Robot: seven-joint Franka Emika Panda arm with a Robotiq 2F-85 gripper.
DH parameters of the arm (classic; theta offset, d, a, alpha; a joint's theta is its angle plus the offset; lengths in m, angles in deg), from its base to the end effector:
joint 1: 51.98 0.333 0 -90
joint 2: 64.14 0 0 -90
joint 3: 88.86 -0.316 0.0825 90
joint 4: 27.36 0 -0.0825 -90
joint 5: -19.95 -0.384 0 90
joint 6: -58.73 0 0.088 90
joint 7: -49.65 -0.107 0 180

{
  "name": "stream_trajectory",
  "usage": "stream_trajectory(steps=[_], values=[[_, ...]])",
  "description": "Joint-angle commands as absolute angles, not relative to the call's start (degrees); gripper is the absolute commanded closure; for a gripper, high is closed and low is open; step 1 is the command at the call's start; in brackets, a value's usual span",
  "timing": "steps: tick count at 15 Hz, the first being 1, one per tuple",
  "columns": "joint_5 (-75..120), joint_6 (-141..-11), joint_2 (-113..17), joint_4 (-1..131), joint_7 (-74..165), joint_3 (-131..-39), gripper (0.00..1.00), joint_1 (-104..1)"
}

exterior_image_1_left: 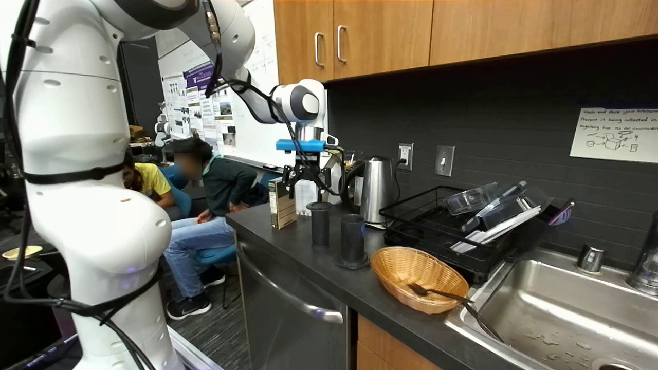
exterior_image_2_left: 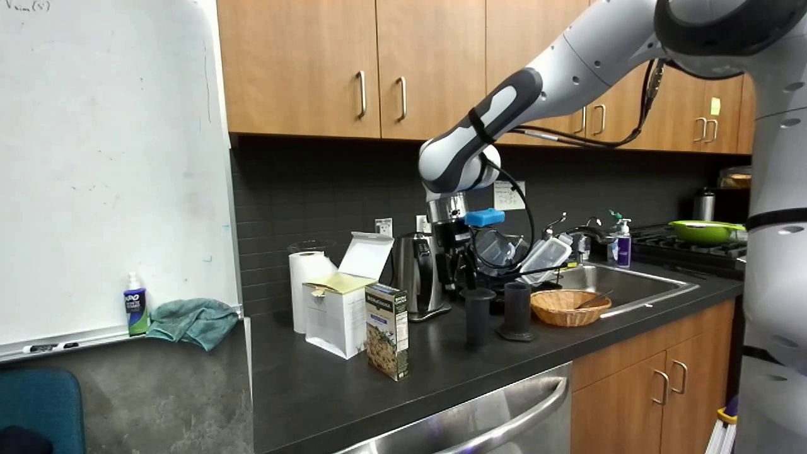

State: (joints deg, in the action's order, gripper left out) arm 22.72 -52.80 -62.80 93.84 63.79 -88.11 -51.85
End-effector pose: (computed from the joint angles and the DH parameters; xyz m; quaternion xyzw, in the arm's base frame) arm 0.5239 -0.0089 0.3882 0.9869 0.1280 -0.0979 0.0092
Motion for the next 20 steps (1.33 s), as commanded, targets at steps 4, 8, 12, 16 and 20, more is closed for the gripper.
stream_trajectory(steps=[4,8,12,16,20], values=[[22.3,-51.5,-66.8,95.6,63.0,-88.2,0.00,-52.0],[22.0,-51.1,-67.5,96.5,63.4,-87.9,0.00,-52.2],[21.8,-50.8,-67.5,97.0,63.4,-87.7,0.00,-52.3],[21.7,-51.1,-66.7,97.4,63.9,-87.5,0.00,-52.6],[21.7,-50.9,-66.0,97.4,64.0,-87.3,0.00,-52.8]])
